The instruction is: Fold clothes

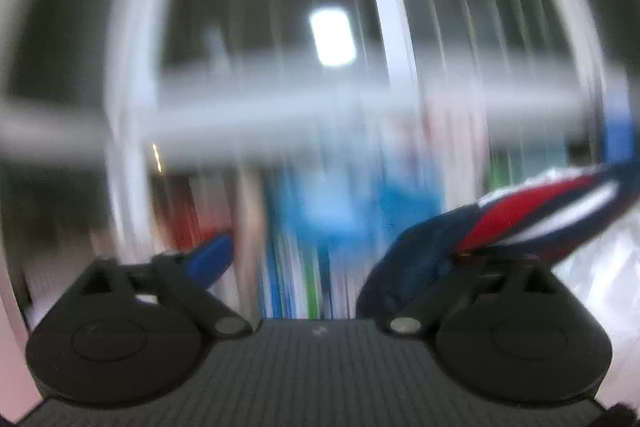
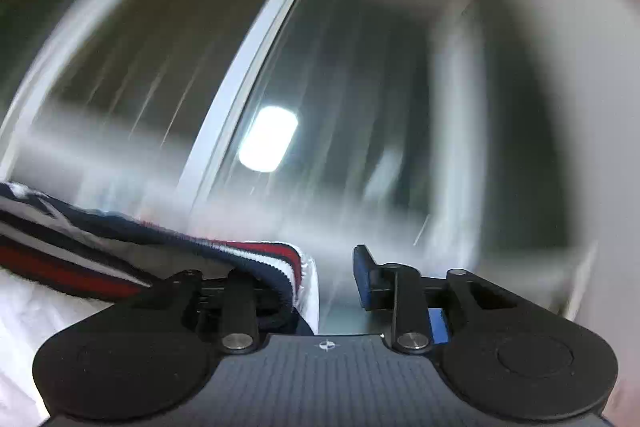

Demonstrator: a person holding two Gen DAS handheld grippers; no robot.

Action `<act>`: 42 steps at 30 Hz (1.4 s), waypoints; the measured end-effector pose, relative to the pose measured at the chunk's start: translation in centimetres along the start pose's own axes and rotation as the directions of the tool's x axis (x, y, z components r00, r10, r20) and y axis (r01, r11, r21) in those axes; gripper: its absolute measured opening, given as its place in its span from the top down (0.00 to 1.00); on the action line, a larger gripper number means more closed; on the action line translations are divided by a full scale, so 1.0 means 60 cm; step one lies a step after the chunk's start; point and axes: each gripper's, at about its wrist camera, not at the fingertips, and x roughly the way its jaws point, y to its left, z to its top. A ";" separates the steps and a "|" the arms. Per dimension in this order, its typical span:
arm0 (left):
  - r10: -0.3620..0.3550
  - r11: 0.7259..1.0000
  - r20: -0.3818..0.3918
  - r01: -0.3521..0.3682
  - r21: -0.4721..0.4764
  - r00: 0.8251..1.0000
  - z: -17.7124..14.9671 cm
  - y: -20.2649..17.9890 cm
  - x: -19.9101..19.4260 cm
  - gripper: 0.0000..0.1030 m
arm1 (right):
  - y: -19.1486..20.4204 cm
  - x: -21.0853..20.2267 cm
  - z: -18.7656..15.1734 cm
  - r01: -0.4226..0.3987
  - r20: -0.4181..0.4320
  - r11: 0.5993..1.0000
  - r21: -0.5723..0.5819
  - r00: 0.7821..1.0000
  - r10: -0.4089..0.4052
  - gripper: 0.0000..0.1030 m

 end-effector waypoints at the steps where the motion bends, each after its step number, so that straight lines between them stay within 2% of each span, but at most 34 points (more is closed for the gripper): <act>1: -0.010 1.000 0.042 0.010 0.009 0.999 0.017 0.001 -0.015 0.00 | -0.012 -0.004 0.016 0.005 0.041 1.000 0.023 0.999 -0.006 0.61; 2: -0.027 0.999 0.040 0.026 0.022 0.999 0.021 0.002 -0.026 0.00 | -0.024 -0.004 0.021 -0.019 0.029 0.999 0.036 0.999 0.018 0.61; 4: -0.069 0.996 -0.021 0.070 0.050 0.997 -0.014 -0.001 -0.040 0.00 | -0.042 -0.007 -0.009 -0.084 -0.064 0.994 0.070 0.994 0.088 0.61; 6: -0.093 0.988 -0.166 0.111 0.107 0.982 -0.087 -0.013 -0.052 0.00 | -0.042 -0.024 -0.077 -0.162 -0.220 0.986 0.036 0.961 0.166 0.61; 7: -0.109 0.982 -0.250 0.143 0.125 0.962 -0.131 -0.017 -0.057 0.00 | -0.037 -0.033 -0.118 -0.200 -0.305 0.980 0.009 0.932 0.193 0.61; 8: -0.124 0.974 -0.334 0.178 0.138 0.935 -0.176 -0.021 -0.063 0.00 | -0.030 -0.049 -0.167 -0.247 -0.403 0.969 -0.010 0.888 0.222 0.61; 10: -0.147 0.967 -0.488 0.230 0.113 0.860 -0.264 -0.024 -0.078 0.00 | -0.017 -0.083 -0.259 -0.338 -0.577 0.941 -0.013 0.771 0.269 0.61; 12: -0.151 0.966 -0.619 0.248 0.073 0.770 -0.342 -0.026 -0.093 0.00 | -0.008 -0.131 -0.340 -0.402 -0.711 0.914 0.054 0.627 0.318 0.62; 13: -0.146 0.968 -0.663 0.245 0.059 0.734 -0.373 -0.023 -0.105 0.00 | 0.001 -0.161 -0.359 -0.418 -0.744 0.905 0.074 0.581 0.330 0.62; 14: -0.142 0.969 -0.694 0.242 0.048 0.706 -0.394 -0.020 -0.115 0.00 | 0.009 -0.191 -0.378 -0.433 -0.772 0.896 0.094 0.536 0.340 0.63; 15: -0.139 0.970 -0.721 0.239 0.037 0.679 -0.413 -0.017 -0.124 0.00 | 0.014 -0.221 -0.392 -0.446 -0.790 0.887 0.117 0.499 0.355 0.64; 16: -0.142 0.971 -0.739 0.236 0.024 0.659 -0.426 -0.013 -0.132 0.00 | 0.015 -0.242 -0.400 -0.454 -0.798 0.881 0.134 0.477 0.367 0.64; 18: -0.149 0.973 -0.770 0.230 -0.003 0.621 -0.447 -0.003 -0.147 0.00 | 0.013 -0.282 -0.408 -0.458 -0.809 0.874 0.164 0.445 0.385 0.64; 19: -0.156 0.972 -0.779 0.234 -0.012 0.608 -0.453 -0.001 -0.154 0.00 | 0.011 -0.295 -0.410 -0.459 -0.813 0.871 0.175 0.431 0.391 0.64; 21: -0.172 0.969 -0.794 0.245 -0.030 0.584 -0.462 0.001 -0.167 0.00 | 0.010 -0.311 -0.413 -0.463 -0.820 0.866 0.188 0.412 0.397 0.64; 23: -0.180 0.965 -0.803 0.261 -0.031 0.569 -0.472 0.001 -0.168 0.00 | 0.007 -0.314 -0.417 -0.469 -0.825 0.860 0.202 0.392 0.408 0.64; 26: -0.187 0.959 -0.814 0.281 -0.030 0.551 -0.476 0.003 -0.163 0.00 | -0.001 -0.303 -0.419 -0.500 -0.830 0.839 0.213 0.361 0.426 0.64; 30: -0.211 0.952 -0.816 0.304 -0.045 0.538 -0.467 0.007 -0.169 0.00 | -0.005 -0.314 -0.409 -0.544 -0.841 0.819 0.183 0.345 0.417 0.64; 35: -0.349 0.919 -0.775 0.353 -0.173 0.528 -0.433 0.034 -0.170 0.00 | -0.036 -0.308 -0.360 -0.551 -0.830 0.802 0.231 0.318 0.458 0.62; 36: -0.368 0.909 -0.776 0.372 -0.186 0.513 -0.434 0.035 -0.173 0.00 | -0.045 -0.306 -0.348 -0.550 -0.826 0.798 0.245 0.313 0.469 0.61; 37: -0.385 0.899 -0.779 0.393 -0.195 0.495 -0.437 0.036 -0.175 0.00 | -0.050 -0.305 -0.344 -0.555 -0.827 0.791 0.256 0.297 0.477 0.57; 38: -0.389 0.892 -0.792 0.408 -0.195 0.471 -0.445 0.032 -0.178 0.00 | -0.053 -0.307 -0.342 -0.569 -0.835 0.780 0.260 0.273 0.477 0.51; 39: -0.390 0.885 -0.806 0.423 -0.194 0.445 -0.454 0.027 -0.181 0.00 | -0.051 -0.313 -0.344 -0.592 -0.851 0.768 0.245 0.247 0.463 0.49; 40: -0.390 0.878 -0.820 0.438 -0.193 0.419 -0.463 0.022 -0.184 0.00 | -0.046 -0.321 -0.347 -0.614 -0.865 0.755 0.230 0.228 0.448 0.49; 42: -0.385 0.859 -0.842 0.481 -0.176 0.379 -0.478 0.007 -0.195 0.00 | -0.032 -0.343 -0.353 -0.669 -0.884 0.712 0.216 0.176 0.433 0.49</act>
